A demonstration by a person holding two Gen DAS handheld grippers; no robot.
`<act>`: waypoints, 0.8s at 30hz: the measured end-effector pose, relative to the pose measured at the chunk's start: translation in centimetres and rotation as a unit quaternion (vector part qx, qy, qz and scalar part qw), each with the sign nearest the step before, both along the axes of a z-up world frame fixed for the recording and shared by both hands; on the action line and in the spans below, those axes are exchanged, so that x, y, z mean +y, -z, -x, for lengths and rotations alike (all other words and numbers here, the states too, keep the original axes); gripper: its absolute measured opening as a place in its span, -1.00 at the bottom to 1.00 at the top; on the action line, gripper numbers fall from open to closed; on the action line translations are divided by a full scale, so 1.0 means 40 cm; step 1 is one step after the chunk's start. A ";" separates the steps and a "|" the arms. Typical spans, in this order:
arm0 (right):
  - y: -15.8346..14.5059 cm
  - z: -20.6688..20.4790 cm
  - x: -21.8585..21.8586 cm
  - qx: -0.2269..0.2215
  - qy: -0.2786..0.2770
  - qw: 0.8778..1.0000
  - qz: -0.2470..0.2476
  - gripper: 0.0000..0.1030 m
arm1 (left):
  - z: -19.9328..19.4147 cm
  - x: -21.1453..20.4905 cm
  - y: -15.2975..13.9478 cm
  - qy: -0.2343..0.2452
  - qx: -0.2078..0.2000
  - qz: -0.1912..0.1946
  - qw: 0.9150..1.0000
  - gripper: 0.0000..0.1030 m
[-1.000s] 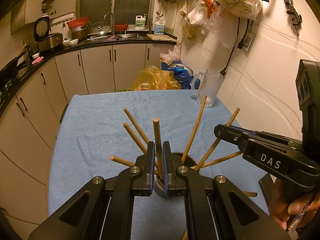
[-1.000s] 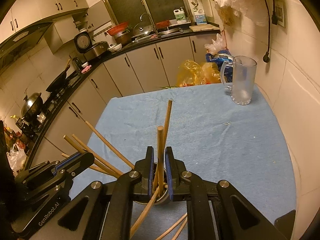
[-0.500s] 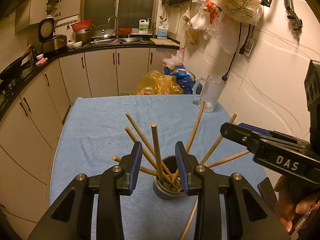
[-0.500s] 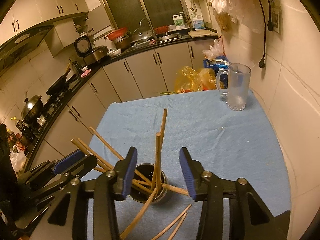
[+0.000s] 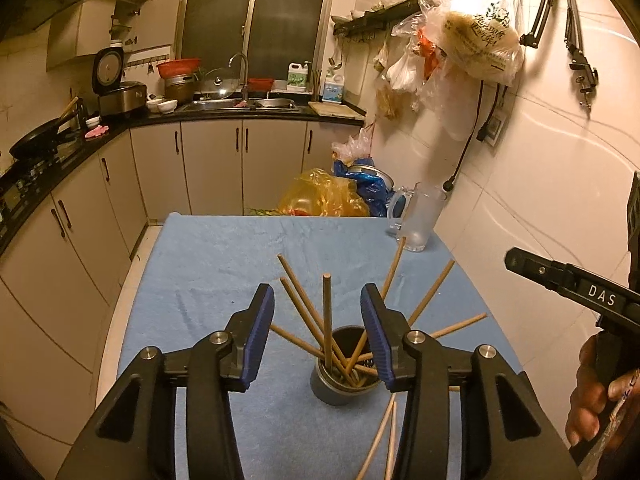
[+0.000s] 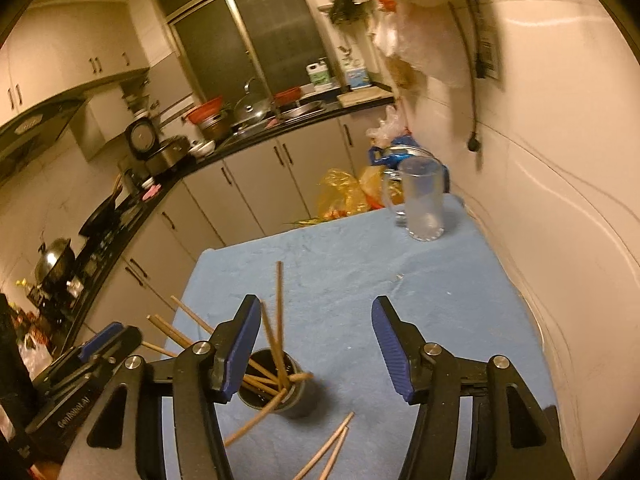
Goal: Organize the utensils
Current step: 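Move both open tools toward the remaining loose chopsticks beside the cup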
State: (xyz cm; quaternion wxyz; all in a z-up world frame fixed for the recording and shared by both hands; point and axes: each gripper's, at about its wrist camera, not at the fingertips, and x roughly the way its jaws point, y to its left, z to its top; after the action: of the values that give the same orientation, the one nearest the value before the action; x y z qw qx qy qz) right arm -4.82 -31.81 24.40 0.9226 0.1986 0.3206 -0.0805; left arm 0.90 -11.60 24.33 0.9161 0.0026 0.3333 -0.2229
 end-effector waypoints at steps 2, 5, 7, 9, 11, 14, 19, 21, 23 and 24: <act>0.008 0.023 -0.012 0.003 0.009 1.000 -0.006 0.20 | 0.012 0.007 -0.001 0.001 -0.002 -0.002 1.000 -0.15; 0.023 0.054 -0.032 0.010 0.022 1.000 -0.012 0.20 | 0.029 0.014 0.005 0.006 0.001 -0.004 1.000 -0.15; 0.040 0.078 -0.045 0.017 0.032 0.999 -0.021 0.20 | 0.035 0.015 0.011 0.009 0.005 -0.005 1.000 -0.15; 0.058 0.099 -0.056 0.026 0.043 0.998 -0.027 0.20 | 0.046 0.019 0.020 0.012 0.010 -0.007 1.000 -0.15; 0.074 0.116 -0.060 0.033 0.048 0.998 -0.033 0.20 | 0.056 0.021 0.030 0.016 0.016 -0.007 1.000 -0.15; 0.110 0.148 -0.062 0.051 0.055 0.996 -0.040 0.20 | 0.073 0.021 0.053 0.024 0.026 -0.011 0.999 -0.15; 0.176 0.180 -0.063 0.086 0.063 0.993 -0.059 0.20 | 0.097 0.012 0.101 0.039 0.050 -0.022 0.998 -0.14; 0.207 0.194 -0.057 0.101 0.067 0.991 -0.063 0.20 | 0.107 0.011 0.130 0.047 0.064 -0.028 0.996 -0.14; 0.236 0.205 -0.046 0.117 0.065 0.989 -0.068 0.20 | 0.115 0.007 0.153 0.052 0.074 -0.035 0.995 -0.14; 0.251 0.208 -0.041 0.124 0.064 0.988 -0.070 0.20 | 0.120 0.007 0.166 0.057 0.080 -0.039 0.994 -0.14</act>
State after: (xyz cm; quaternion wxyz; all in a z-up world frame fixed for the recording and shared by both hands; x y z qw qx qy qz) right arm -13.15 -33.47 14.35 0.8526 0.2710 0.4240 -0.1407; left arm -3.89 -11.33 17.69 0.8715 0.0392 0.4135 -0.2607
